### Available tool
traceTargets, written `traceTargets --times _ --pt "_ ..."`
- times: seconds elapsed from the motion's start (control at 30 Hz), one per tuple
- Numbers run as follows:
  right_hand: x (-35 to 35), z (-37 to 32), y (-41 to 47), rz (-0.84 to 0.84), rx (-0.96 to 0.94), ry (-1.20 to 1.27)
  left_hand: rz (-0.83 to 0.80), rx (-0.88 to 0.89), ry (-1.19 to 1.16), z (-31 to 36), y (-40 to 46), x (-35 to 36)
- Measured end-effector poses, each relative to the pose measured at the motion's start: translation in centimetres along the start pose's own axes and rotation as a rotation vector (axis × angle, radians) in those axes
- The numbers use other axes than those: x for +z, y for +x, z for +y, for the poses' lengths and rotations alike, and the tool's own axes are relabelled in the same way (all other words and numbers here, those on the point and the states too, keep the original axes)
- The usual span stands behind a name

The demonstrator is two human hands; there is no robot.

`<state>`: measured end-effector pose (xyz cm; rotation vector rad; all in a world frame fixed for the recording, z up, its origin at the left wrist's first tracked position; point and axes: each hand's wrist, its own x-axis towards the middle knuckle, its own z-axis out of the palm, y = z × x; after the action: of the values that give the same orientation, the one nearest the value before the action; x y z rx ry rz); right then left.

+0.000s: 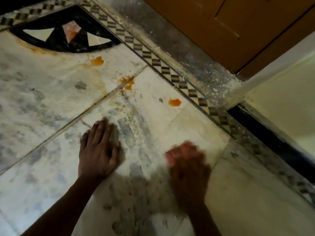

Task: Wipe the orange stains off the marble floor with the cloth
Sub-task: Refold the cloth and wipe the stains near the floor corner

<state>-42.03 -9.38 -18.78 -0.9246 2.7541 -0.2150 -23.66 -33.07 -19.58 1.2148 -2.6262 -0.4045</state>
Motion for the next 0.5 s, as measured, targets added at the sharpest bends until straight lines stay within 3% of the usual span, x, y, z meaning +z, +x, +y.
traceTargets --times 0.07,0.13,0.23,0.37,0.43,0.5 --pt "-0.8 1.3 6.6 0.082 0.3 0.083 0.009 0.006 0.002 -0.4 0.4 0.2" --pt "-1.4 -0.8 13.3 0.117 0.443 0.181 -0.009 0.013 0.002 -0.1 0.8 0.4" --pt "0.1 -6.5 14.7 0.045 0.198 0.118 -0.044 -0.005 0.012 0.1 0.5 -0.2" --pt "0.9 -5.9 2.3 0.066 -0.165 0.011 -0.15 0.025 0.032 0.1 1.8 -2.7" --pt "0.0 -3.8 2.6 0.026 -0.034 0.036 -0.111 0.092 0.058 -1.7 4.6 -2.9" --pt "-1.3 -3.6 8.2 0.055 0.236 0.068 -0.042 0.073 0.079 -3.1 6.7 -2.4"
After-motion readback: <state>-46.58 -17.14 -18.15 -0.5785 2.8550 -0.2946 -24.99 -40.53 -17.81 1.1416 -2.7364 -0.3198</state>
